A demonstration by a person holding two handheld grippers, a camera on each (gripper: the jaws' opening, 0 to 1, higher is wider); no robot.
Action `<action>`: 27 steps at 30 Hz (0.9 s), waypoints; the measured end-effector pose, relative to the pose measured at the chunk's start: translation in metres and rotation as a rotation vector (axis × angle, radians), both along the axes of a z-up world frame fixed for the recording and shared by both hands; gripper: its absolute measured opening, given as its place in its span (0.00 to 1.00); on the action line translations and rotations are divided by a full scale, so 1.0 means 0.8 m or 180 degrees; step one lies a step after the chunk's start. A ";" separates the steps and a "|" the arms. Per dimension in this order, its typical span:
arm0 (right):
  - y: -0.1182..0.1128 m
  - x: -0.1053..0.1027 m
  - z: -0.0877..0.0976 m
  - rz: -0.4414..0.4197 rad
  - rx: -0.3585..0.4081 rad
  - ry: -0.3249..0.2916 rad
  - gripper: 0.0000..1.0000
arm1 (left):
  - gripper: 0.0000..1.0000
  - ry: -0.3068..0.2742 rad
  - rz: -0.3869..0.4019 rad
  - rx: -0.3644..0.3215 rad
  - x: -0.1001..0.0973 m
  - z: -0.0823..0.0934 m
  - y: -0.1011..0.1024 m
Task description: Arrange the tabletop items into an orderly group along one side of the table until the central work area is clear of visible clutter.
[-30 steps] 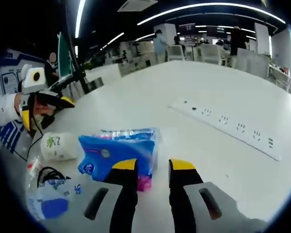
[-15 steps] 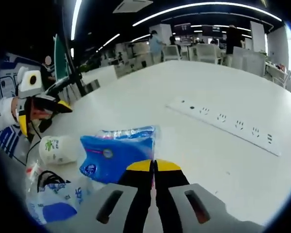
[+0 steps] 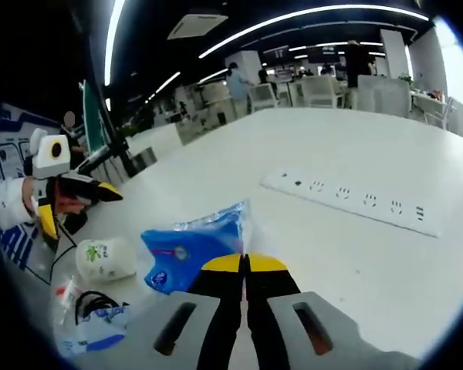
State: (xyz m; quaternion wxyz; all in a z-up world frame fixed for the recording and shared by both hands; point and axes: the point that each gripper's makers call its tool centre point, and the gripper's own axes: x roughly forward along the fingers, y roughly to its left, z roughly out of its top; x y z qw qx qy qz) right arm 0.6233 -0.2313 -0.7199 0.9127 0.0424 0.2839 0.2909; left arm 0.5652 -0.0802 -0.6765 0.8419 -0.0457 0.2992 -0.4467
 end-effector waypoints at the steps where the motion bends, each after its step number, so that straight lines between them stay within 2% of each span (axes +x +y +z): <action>1: -0.001 -0.001 0.002 -0.0015 0.0007 -0.0006 0.00 | 0.86 0.0000 -0.0002 0.0002 0.000 0.000 -0.001; 17: -0.021 -0.007 0.069 -0.0422 0.0418 -0.0269 0.00 | 0.76 -0.0100 -0.0047 0.0013 0.012 0.022 -0.030; 25: -0.022 -0.018 0.101 -0.0575 0.0604 -0.0393 0.00 | 0.61 -0.0253 -0.0040 0.0091 0.024 0.039 -0.053; 27: -0.024 -0.021 0.108 -0.0628 0.0647 -0.0418 0.00 | 0.54 -0.0271 -0.0023 0.0094 0.027 0.041 -0.057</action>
